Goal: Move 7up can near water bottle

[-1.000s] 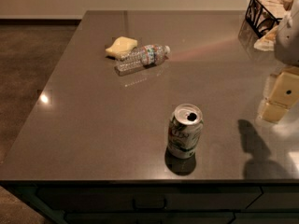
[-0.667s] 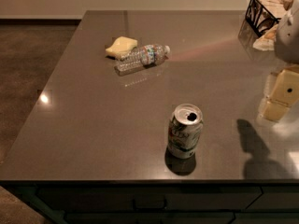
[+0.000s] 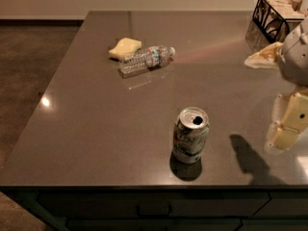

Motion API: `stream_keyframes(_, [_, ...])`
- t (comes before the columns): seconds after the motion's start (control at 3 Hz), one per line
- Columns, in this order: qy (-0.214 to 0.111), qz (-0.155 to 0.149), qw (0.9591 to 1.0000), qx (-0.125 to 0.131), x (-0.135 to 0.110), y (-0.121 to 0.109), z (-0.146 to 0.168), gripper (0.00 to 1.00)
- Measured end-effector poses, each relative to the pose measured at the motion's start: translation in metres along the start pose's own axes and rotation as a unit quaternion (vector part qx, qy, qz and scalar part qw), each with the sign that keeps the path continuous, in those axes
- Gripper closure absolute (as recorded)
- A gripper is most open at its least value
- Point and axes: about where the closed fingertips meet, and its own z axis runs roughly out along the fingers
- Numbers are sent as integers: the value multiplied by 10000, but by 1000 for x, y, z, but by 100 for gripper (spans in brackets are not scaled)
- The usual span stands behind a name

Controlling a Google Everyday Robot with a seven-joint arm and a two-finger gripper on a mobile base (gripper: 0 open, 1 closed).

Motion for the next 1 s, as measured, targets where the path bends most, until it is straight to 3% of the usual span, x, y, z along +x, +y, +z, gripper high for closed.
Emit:
stream_keyframes(0.67, [-729, -607, 9944, -459, -28, 44, 25, 0])
stream_keyframes(1.0, [-972, -717, 9912, -541, -45, 51, 40, 0])
